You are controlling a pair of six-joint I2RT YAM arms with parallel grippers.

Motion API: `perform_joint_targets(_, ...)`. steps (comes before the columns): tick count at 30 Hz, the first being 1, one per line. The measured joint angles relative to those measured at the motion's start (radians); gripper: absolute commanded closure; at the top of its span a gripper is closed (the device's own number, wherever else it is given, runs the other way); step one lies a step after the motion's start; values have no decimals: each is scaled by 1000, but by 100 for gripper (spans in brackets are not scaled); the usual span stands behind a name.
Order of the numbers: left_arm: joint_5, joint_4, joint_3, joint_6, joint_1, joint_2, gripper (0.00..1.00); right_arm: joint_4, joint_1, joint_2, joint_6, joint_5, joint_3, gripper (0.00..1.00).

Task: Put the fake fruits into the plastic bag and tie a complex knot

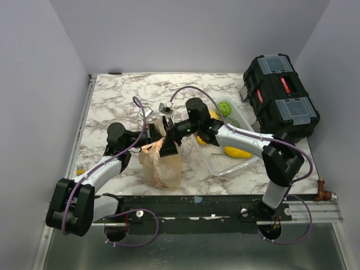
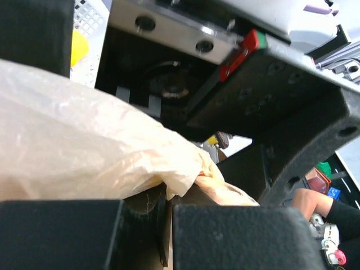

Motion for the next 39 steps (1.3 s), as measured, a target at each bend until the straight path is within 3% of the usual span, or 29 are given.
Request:
perform_joint_targets(7,1,-6,0,26,43,3,100,-158,-102,-91,-80,14,-10,5)
perform_joint_targets(13,1,-6,0,33,43,3,100,-346,-192,-227,-171,18,-15,26)
perform_joint_targets(18,1,-6,0,33,42,3,100,-415,-192,-243,-197,26,-30,17)
perform_joint_targets(21,1,-10,0,34,37,3,100,-415,-178,-226,-171,35,-37,18)
perform_joint_targets(26,1,-16,0,37,34,3,100,-370,-98,-220,-129,72,-90,36)
perform_joint_targets(39,-35,-59,0,62,39,34,100,-53,-23,-9,55,73,-21,41)
